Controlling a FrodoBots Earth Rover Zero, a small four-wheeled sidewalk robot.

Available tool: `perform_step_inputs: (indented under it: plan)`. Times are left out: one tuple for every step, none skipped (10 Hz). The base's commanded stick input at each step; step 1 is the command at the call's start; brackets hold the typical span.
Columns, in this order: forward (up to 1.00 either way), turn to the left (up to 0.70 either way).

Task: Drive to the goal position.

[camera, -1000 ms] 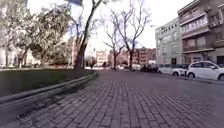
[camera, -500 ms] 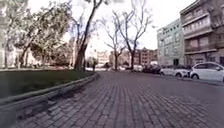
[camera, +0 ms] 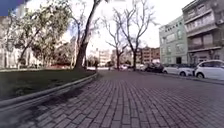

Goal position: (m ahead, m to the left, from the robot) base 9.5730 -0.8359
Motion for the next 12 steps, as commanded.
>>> perform_step_inputs:
  plan:
    - [0.70, 0.00]
    - [0.70, -0.05]
    - [0.70, -0.18]
    - [0.70, -0.32]
    - [0.70, -0.35]
    - [0.70, -0.35]
    - [0.70, -0.35]
    - [0.70, -0.35]
    - [0.70, -0.35]
    - [0.70, -0.35]
    - [0.70, -0.35]
    - [0.70, -0.35]
